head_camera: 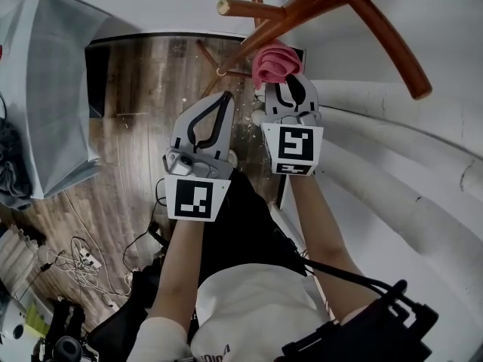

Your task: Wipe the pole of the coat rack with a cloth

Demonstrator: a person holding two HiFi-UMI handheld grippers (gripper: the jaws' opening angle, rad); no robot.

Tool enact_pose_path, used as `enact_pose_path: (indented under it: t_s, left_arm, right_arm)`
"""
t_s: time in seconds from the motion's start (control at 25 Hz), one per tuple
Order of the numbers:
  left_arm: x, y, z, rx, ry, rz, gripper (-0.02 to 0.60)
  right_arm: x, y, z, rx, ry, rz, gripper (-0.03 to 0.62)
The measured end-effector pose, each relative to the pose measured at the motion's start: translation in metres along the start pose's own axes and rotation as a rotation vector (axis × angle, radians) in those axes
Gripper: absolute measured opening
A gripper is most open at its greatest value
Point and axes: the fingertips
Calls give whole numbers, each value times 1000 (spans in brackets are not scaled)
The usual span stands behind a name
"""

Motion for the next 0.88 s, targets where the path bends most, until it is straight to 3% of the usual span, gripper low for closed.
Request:
enact_pose_path:
  t_s: [0.88]
  left_arm:
    - [37, 5, 7, -18, 55, 37, 14]
  right_arm:
    - [49, -25, 20, -34, 76, 103, 48]
Point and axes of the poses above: the fingertips, and each gripper's own axes: y backward along the fingers, z to its left, x out of its underside, and after that the axes turned 11 degrees about x, right-handed
